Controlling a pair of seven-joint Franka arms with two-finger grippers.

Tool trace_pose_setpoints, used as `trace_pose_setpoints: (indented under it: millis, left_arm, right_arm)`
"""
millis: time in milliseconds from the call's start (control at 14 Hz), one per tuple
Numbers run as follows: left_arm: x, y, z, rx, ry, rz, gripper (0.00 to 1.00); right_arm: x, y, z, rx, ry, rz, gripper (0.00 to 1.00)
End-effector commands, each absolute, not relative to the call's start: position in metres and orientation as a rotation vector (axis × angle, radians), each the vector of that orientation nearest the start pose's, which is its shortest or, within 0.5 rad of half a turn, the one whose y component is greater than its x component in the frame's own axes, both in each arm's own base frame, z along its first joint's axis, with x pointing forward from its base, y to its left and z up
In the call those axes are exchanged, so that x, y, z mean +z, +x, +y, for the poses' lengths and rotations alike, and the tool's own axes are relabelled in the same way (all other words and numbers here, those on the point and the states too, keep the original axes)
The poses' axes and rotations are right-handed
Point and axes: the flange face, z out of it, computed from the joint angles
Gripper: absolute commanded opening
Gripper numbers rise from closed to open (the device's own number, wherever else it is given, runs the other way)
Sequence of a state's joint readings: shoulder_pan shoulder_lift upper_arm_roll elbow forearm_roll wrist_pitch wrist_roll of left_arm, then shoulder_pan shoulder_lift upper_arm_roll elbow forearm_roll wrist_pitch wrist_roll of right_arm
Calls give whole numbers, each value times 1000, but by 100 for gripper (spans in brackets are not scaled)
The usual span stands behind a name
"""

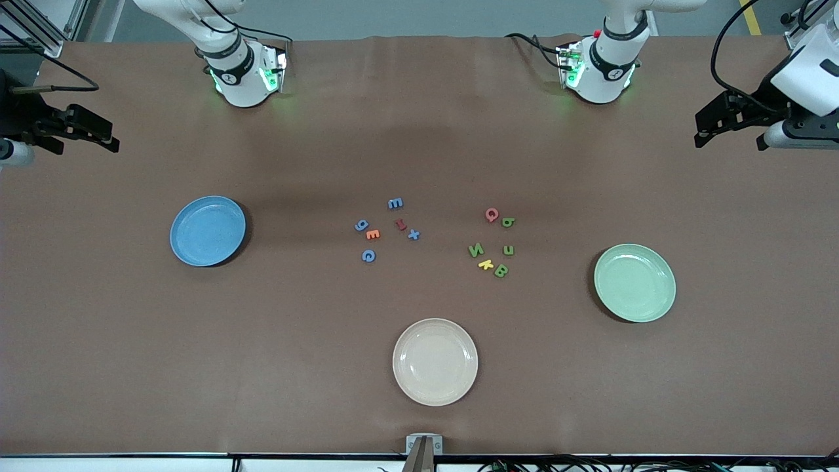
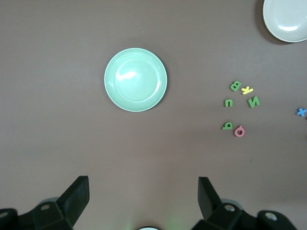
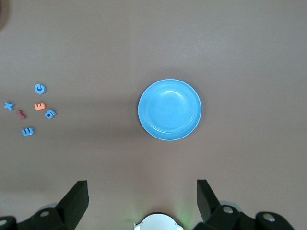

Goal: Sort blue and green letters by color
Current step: 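Move both grippers down toward the scattered foam letters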

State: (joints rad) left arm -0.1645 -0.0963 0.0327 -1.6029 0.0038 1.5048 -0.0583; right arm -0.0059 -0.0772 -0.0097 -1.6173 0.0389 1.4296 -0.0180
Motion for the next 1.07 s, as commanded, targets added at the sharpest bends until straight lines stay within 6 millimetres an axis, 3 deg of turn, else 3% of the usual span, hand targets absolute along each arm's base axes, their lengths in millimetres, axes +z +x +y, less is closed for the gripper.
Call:
trace_pose_setpoints:
  millis: [0,215,430,501,644,859,931,1002]
  left_arm:
    - [663,513,-63,3,-3123,129,100]
    - [661,517,-61,10,-3122,117,100]
    - [622,532,-77,125,-3108,139,100]
    - [611,536,-94,143,-3102,180,100]
    - [577,542,-118,155,-3099,161,100]
    - [508,540,-158,128,-3107,97,100]
    - [486,537,-174,93,-3114,108,100]
    - [459,533,-186,46,-3126,102,100]
  right_arm:
    - [637,508,-2,158,-3113,16,100]
    - [637,509,-5,160,-3113,23,100]
    - [642,510,-6,139,-3115,25,100]
    - [647,512,-7,115,-3118,28,100]
    - [623,531,-15,178,-3111,52,100]
    - [600,559,-19,104,-3107,46,100]
    - [581,573,-19,116,-3112,42,100]
    - [548,589,-14,187,-3106,25,100]
